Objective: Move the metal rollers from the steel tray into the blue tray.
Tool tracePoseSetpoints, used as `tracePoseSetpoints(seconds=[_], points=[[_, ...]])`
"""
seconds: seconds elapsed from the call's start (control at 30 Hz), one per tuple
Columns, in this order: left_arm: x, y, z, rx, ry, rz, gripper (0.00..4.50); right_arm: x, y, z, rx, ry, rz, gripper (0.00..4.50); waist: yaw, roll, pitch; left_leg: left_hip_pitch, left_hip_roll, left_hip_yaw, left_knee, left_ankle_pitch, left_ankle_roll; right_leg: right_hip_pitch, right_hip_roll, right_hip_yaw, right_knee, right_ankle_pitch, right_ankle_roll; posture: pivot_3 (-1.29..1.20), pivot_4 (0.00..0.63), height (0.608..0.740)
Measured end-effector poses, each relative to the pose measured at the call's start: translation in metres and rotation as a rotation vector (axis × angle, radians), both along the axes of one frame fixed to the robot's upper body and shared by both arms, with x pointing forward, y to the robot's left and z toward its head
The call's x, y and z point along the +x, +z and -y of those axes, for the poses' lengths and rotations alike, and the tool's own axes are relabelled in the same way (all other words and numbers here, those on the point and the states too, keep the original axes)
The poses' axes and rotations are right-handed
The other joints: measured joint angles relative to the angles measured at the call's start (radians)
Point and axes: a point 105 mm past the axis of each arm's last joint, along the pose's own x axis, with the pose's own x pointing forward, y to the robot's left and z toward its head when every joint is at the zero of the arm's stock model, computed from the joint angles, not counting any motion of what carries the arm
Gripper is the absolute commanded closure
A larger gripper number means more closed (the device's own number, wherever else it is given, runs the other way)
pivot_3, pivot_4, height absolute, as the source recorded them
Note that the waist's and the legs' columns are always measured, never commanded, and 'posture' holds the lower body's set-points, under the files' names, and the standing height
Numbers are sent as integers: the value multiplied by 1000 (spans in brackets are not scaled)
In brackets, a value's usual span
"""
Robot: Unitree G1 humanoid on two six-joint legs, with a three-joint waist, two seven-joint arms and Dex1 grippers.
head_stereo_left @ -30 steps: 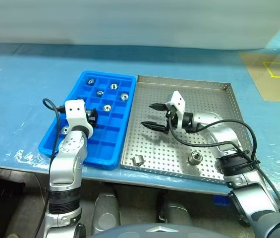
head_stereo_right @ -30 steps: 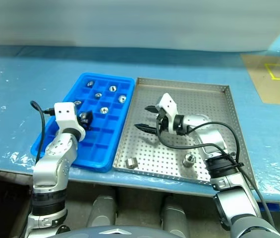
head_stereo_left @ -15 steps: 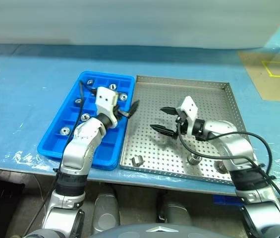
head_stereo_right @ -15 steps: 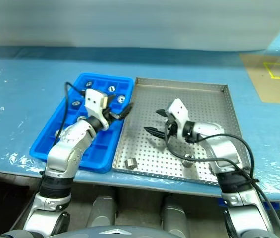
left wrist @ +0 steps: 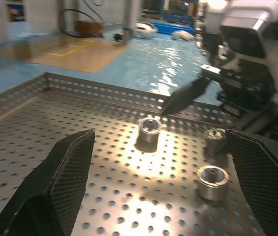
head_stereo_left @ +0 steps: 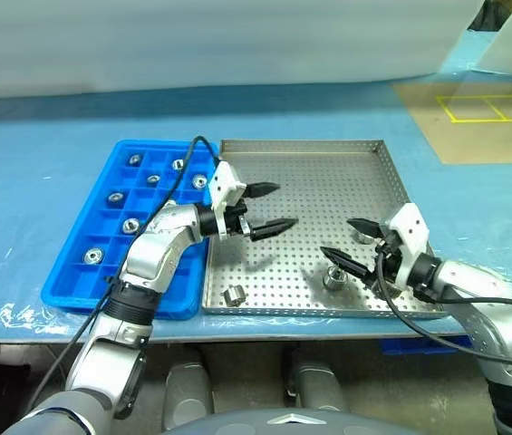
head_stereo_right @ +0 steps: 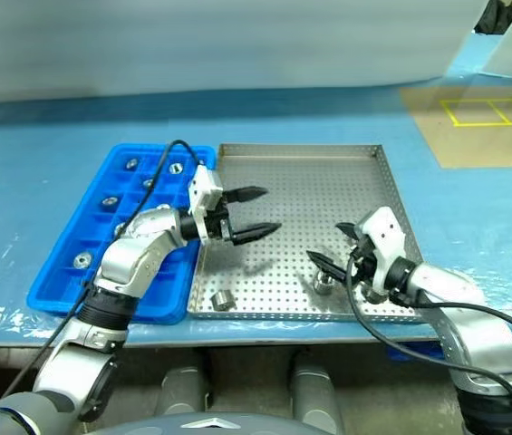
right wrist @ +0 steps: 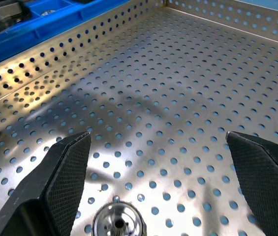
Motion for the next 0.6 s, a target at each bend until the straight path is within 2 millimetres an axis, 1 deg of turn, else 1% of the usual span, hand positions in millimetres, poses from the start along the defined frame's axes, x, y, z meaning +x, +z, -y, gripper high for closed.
tracePoseSetpoints(seconds=[0.13,0.27,0.37,0.5,0.57,0.6], points=[[-12,-2,-9,104,-182,23,36,-6,3,9,-8,-53,-1,0,-9,0,0,1,0,2,0,0,0,0,0,0,0,0,0,-400,150,740],[-22,-3,-22,224,-347,26,36,-13,-1,9,-17,-74,-21,0,-14,1,0,2,0,2,0,0,0,0,0,0,0,0,0,-427,150,740],[-25,-3,-31,314,-419,66,36,-18,-1,10,-17,-86,-25,0,-19,1,-1,2,0,3,0,-1,1,0,0,0,0,0,0,-447,150,740],[-25,-35,-48,559,-484,136,36,-21,2,11,-20,-107,-14,0,-32,1,-1,2,0,4,0,-1,1,0,0,0,0,0,0,-456,150,740],[-28,-49,-53,639,-531,172,36,-22,0,12,-19,-117,-23,0,-33,1,-1,2,0,4,0,-1,1,0,0,1,0,0,0,-457,150,740],[-29,-53,-54,656,-549,194,36,-23,0,13,-19,-119,-27,0,-33,1,-1,2,0,4,0,-1,1,0,0,0,0,0,0,-459,150,740]])
